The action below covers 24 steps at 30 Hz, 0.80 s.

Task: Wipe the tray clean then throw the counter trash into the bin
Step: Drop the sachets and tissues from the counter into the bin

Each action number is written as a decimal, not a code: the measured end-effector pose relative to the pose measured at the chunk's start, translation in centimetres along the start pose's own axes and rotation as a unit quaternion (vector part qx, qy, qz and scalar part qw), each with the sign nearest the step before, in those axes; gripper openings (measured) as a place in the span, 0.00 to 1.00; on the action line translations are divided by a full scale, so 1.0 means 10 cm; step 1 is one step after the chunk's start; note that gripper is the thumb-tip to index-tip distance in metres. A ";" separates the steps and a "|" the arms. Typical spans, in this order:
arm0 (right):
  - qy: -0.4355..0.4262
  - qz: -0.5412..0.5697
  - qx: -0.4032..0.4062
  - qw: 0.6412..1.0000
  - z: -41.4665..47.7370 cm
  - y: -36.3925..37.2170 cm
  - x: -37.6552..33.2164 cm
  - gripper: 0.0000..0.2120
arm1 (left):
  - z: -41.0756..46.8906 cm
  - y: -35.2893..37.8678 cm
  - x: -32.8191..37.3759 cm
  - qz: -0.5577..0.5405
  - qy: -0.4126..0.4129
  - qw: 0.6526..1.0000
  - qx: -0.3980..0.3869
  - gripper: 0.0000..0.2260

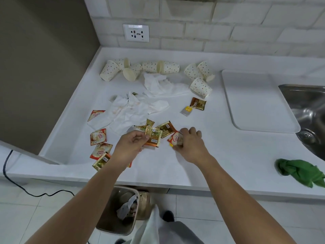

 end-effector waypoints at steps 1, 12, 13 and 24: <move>0.003 0.011 -0.005 1.000 0.04 0.02 0.01 0.29 | 0.00 0.00 0.00 -0.002 -0.001 1.000 0.002 0.08; 0.012 0.328 -0.043 0.944 0.32 -0.47 -0.18 0.06 | 0.04 -0.12 0.02 0.048 -0.025 0.998 0.033 0.08; -0.002 0.285 -0.041 0.958 0.39 -0.48 -0.24 0.07 | 0.05 -0.12 0.03 0.049 -0.025 0.998 0.035 0.08; -0.110 -0.052 -0.042 0.992 0.75 -0.10 -0.47 0.26 | 0.25 -0.04 0.08 0.231 0.027 0.972 -0.009 0.06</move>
Point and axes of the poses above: each hand's wrist, its own z-axis towards the middle knuckle, its own y-axis out of the palm, x = y × z, the point moved 5 cm from there along z, towards the middle knuckle, and after that the axes turned 6 degrees about -x, right-handed, at the moved point
